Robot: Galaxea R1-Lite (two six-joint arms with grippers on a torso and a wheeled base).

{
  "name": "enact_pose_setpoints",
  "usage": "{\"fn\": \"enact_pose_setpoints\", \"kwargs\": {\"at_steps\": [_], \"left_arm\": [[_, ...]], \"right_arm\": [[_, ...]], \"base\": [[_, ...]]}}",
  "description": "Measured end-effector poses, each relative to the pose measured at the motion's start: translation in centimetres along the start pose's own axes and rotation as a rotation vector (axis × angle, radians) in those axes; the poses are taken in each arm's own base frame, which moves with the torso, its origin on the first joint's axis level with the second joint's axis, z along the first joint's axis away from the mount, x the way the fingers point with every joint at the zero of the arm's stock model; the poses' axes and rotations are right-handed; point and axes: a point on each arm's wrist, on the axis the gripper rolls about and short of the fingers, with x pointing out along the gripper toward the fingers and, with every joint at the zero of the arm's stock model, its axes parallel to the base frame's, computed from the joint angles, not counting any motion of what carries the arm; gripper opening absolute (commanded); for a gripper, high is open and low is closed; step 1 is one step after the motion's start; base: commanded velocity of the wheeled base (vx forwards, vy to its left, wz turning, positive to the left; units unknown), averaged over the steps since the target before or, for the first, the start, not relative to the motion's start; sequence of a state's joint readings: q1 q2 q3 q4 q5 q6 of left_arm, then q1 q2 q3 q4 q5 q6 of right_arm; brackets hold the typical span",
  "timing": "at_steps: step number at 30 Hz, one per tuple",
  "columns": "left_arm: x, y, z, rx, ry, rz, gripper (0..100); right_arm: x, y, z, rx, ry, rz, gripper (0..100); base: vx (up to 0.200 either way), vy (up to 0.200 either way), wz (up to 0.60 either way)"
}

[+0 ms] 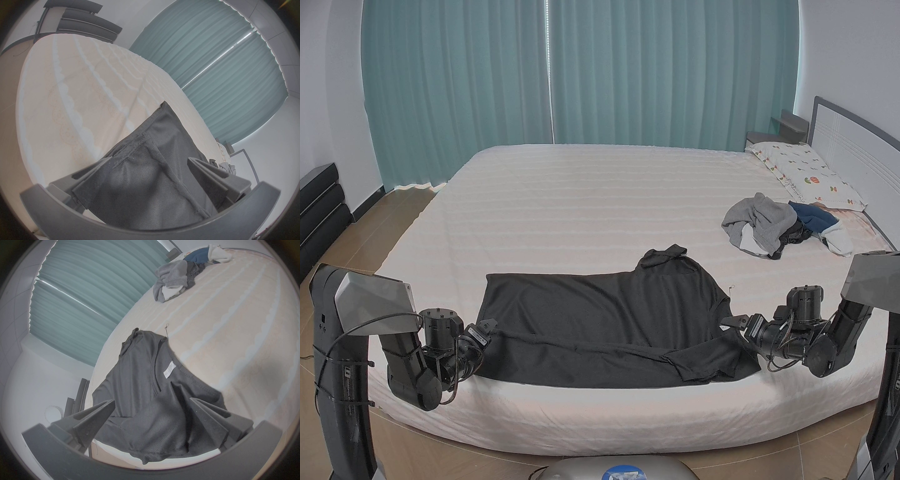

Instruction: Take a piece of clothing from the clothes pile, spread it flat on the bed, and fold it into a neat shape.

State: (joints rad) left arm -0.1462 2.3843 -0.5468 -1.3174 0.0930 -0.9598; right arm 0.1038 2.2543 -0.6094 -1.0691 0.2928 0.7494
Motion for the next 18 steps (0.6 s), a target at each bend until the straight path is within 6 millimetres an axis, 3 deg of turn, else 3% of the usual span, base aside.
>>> {"fn": "enact_pose_setpoints", "kwargs": {"at_steps": [18], "left_arm": [[0.0, 0.2, -0.3, -0.013, -0.004, 0.010, 100]], "right_arm": [[1.8, -1.0, 0.0, -0.005, -0.009, 0.014, 100]], "base": [[0.000, 0.000, 0.00]]}}
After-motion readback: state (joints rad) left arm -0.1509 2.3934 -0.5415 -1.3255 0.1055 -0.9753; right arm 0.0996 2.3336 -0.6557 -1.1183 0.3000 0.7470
